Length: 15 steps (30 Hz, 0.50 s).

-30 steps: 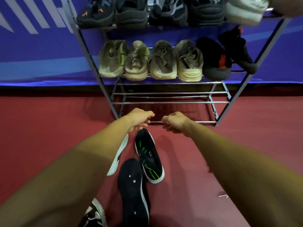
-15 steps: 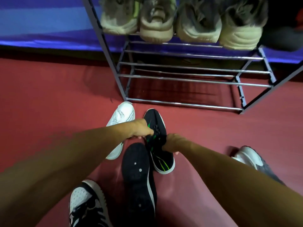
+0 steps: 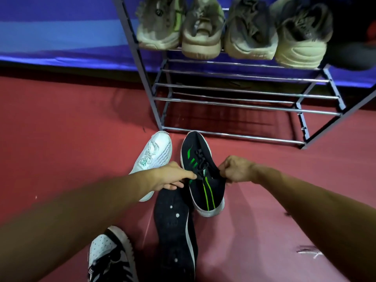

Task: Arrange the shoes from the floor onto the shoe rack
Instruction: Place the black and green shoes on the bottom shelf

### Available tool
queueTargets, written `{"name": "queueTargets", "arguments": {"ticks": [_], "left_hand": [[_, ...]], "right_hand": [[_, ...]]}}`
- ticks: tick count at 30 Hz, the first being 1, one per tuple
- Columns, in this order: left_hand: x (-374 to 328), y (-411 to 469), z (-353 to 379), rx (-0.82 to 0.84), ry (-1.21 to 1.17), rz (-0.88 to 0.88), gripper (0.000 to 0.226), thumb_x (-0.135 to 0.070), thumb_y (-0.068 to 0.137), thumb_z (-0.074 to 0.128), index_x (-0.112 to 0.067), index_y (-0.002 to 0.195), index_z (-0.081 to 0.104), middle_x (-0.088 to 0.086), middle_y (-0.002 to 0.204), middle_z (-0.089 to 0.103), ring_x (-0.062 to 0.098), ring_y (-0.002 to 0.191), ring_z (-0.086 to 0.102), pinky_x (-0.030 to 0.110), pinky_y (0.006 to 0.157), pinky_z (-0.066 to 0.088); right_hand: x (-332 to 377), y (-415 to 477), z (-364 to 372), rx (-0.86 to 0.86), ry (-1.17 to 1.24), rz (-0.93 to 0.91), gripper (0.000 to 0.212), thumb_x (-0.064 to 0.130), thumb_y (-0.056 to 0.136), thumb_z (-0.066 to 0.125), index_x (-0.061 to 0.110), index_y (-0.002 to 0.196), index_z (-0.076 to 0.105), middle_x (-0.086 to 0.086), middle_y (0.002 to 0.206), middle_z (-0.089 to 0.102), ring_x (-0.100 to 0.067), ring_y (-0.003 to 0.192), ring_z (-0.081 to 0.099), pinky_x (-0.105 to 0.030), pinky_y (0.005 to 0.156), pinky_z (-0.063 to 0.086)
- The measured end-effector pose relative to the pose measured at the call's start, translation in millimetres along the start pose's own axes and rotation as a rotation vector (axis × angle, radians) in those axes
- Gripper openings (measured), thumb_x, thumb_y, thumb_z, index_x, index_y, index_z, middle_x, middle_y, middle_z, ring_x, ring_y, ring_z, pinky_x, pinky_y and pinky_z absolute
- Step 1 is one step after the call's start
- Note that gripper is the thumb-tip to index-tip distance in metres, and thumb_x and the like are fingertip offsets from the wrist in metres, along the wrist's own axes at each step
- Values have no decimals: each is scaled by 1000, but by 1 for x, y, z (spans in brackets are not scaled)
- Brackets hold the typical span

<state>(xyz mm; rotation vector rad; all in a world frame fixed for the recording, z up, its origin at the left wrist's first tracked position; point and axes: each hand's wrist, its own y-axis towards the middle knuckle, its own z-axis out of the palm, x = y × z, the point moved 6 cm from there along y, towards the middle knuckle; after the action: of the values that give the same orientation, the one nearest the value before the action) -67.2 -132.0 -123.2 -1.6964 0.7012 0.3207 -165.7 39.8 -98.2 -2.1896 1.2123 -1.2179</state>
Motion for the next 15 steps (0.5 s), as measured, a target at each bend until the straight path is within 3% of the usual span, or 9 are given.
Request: {"name": "queueTargets", "arguments": {"ticks": [3, 6, 10, 15], "left_hand": [[0, -12, -1, 82, -47, 1, 27, -38, 85, 75, -25, 106, 64, -11, 114, 71, 11, 99, 69, 20, 72, 46], [0, -19, -3, 135, -111, 24, 27, -30, 85, 75, -29, 110, 66, -7, 119, 72, 10, 95, 69, 21, 71, 42], [-3, -25, -18, 135, -236, 62, 28, -17, 85, 75, -28, 108, 64, -7, 116, 74, 13, 95, 68, 21, 70, 42], [-26, -35, -48, 146, -370, 168, 34, -13, 86, 71, -29, 114, 64, -3, 106, 71, 9, 70, 63, 21, 64, 43]], "right_hand": [[7, -14, -7, -3, 152, -55, 31, -5, 89, 47, 1, 91, 77, -13, 75, 64, -18, 63, 52, -23, 53, 39], [23, -23, -14, -8, 207, -131, 34, -11, 89, 45, 2, 91, 76, -16, 80, 65, -4, 47, 54, -15, 48, 39], [39, -30, -21, -48, 272, -175, 33, -14, 90, 43, -10, 101, 73, -11, 73, 63, 2, 39, 51, -9, 44, 37], [60, -34, -41, -174, 373, -248, 29, -10, 94, 46, -8, 102, 74, -11, 80, 66, 3, 40, 50, -9, 45, 38]]}}
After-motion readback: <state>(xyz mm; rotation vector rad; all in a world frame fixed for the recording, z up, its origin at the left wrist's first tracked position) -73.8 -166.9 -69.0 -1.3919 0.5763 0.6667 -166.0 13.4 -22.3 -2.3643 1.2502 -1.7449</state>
